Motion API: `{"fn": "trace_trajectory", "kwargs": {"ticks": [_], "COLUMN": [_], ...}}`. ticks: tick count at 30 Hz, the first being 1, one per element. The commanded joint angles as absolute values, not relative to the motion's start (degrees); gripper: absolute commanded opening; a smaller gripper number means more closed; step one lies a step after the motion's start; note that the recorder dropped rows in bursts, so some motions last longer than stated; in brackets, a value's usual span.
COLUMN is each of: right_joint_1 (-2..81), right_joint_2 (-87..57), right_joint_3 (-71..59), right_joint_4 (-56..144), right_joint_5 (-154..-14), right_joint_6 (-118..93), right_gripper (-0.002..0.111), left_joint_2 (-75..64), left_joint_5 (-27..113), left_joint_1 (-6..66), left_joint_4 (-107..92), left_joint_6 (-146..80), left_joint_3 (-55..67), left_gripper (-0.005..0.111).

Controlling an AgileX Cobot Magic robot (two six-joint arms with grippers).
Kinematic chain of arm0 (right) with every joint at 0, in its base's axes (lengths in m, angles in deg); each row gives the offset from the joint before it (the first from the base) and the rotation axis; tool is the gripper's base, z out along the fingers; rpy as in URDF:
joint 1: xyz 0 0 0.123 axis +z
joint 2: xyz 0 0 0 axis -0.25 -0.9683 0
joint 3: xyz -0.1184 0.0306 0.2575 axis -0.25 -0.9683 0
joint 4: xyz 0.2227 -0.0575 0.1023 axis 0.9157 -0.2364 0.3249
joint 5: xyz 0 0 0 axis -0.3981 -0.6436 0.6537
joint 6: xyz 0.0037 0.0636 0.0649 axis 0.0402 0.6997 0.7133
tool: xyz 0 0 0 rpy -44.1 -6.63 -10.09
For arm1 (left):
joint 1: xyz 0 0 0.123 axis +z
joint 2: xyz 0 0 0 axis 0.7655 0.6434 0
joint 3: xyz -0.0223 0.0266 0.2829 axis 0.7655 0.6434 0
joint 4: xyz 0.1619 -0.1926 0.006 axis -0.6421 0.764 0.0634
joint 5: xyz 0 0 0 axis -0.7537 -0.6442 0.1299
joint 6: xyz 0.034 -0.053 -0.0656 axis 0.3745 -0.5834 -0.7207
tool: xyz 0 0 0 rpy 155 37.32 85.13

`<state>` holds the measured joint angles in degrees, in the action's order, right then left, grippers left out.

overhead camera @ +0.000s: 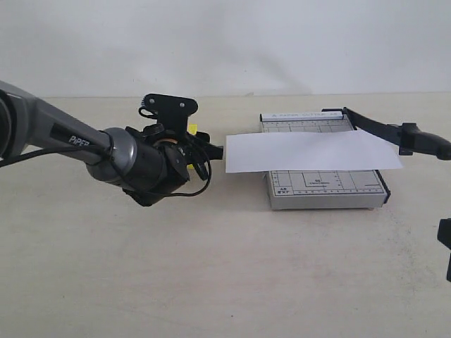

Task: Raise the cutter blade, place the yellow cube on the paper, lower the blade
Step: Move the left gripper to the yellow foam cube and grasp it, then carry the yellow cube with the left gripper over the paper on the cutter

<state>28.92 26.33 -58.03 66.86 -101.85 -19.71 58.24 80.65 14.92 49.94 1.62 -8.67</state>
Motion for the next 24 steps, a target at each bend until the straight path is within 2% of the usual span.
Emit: {"fn": "trace_trajectory", "kwargs": {"ticks": [1,3,11,13,16,19,24], "right_joint_1": [28.79,28.79,28.79,28.79,28.79,28.79,28.79], "right_joint_2": [26.22,26.22,26.22,26.22,26.22,26.22,26.22], "right_joint_3": [-58.12,-58.12,-58.12,-58.12,-58.12,-58.12,-58.12], "right_joint_4": [67.05,67.18,67.18,67.18,67.18,67.17,67.17], "right_joint_5": [-101.88,-101.88,-101.88,-101.88,-101.88,-101.88,-101.48], "right_joint_6": [-19.46,-19.46,-19.46,-19.46,-19.46,-19.7,-19.7], "right_gripper": [0.0,0.0,0.0,0.0,0.0,0.0,0.0], "left_joint_2": [57.46,56.04,43.24,39.58,35.28,34.32,40.14], "left_joint_5": [81.04,81.04,78.91,70.18,45.54,25.55,27.94], "left_joint_1": [15.05,15.05,15.05,15.05,15.05,14.54,11.6], "left_joint_4": [50.58,51.2,63.73,69.04,78.82,78.94,79.22], "left_joint_6": [2.78,4.65,28.28,40.4,59.99,66.69,65.42], "left_joint_3": [-9.12,-9.12,-9.02,-9.02,-8.32,-8.45,-15.97], "left_gripper": [0.022,0.004,0.005,0.005,0.005,0.005,0.005]}}
